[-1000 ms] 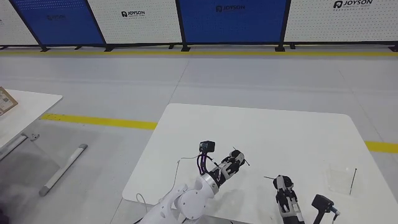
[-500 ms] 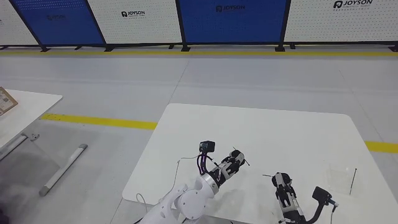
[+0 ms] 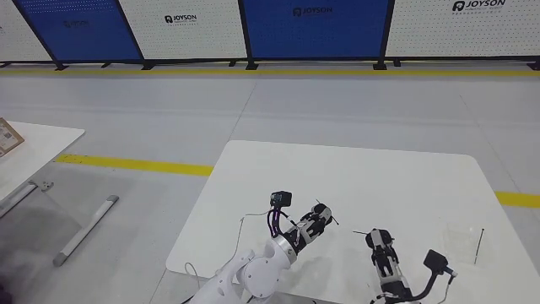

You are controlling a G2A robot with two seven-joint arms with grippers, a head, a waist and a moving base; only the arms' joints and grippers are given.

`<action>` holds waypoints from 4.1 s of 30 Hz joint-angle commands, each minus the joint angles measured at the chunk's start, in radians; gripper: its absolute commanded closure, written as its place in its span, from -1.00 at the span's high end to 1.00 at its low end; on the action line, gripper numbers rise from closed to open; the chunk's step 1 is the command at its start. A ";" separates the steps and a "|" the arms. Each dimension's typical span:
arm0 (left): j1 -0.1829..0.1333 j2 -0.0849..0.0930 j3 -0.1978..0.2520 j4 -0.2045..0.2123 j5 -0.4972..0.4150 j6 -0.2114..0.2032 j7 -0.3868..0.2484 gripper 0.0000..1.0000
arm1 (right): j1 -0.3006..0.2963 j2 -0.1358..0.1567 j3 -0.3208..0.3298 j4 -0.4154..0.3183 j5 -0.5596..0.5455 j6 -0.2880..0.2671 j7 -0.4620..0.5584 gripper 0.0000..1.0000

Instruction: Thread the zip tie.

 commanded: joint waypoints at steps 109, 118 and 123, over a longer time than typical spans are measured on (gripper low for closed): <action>-0.004 -0.007 -0.003 0.012 -0.066 0.056 0.027 -1.00 | 0.075 -0.166 -0.067 0.211 0.141 -0.108 -0.064 -1.00; -0.004 -0.008 0.000 0.012 -0.066 0.054 0.024 -1.00 | 0.080 -0.169 -0.057 0.210 0.155 -0.096 -0.046 -1.00; -0.004 -0.008 0.000 0.012 -0.066 0.054 0.024 -1.00 | 0.096 -0.178 -0.050 0.206 0.166 -0.067 -0.003 -1.00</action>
